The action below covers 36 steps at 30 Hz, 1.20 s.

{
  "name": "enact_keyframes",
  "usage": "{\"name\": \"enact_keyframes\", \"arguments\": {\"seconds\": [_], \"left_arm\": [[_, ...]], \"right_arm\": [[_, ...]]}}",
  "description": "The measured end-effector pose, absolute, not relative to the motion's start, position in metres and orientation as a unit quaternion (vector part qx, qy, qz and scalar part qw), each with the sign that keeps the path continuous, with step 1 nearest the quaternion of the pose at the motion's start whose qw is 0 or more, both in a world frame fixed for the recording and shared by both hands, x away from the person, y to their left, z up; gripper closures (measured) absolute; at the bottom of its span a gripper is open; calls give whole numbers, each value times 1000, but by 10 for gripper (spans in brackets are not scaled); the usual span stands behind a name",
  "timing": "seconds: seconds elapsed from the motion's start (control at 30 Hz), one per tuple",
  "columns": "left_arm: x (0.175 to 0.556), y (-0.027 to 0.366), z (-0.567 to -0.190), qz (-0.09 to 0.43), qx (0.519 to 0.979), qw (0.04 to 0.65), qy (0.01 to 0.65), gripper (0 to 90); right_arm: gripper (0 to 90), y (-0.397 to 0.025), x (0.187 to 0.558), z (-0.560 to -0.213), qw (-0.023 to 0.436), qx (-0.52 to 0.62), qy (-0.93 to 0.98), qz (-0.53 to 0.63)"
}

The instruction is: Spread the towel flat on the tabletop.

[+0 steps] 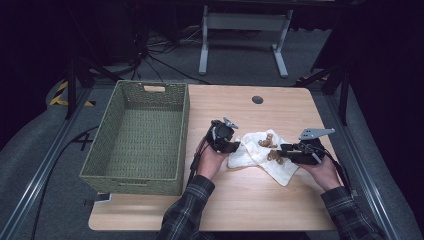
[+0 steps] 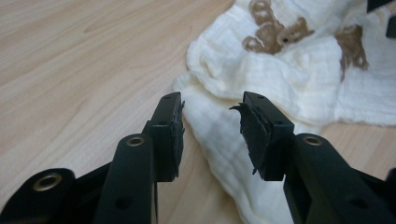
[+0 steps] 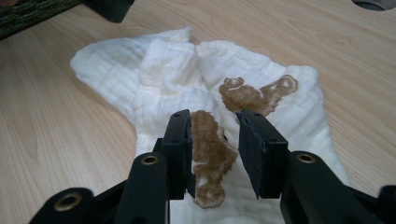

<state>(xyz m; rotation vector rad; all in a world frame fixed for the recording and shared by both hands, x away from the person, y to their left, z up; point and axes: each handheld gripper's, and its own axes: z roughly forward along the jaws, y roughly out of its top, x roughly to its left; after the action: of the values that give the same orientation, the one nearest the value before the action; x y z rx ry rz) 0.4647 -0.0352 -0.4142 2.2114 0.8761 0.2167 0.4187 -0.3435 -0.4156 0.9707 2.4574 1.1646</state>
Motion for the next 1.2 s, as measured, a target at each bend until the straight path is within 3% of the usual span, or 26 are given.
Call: {"name": "enact_keyframes", "arguments": {"seconds": [0.3, 0.53, 0.73, 1.2], "left_arm": [[496, -49, -429, 70, 863, 356, 352, 608], [505, -55, -441, 64, 868, 342, 354, 675], [507, -56, -447, 43, 872, 342, 349, 888], [490, -48, -415, 51, 862, 381, 330, 900]], "right_arm": [[634, -344, 417, -418, 123, 332, 846, 400], [634, -348, 417, -418, 126, 334, 843, 402], [636, -349, 417, -418, 125, 336, 843, 401], [641, -353, 414, -418, 123, 339, 842, 400]]}}
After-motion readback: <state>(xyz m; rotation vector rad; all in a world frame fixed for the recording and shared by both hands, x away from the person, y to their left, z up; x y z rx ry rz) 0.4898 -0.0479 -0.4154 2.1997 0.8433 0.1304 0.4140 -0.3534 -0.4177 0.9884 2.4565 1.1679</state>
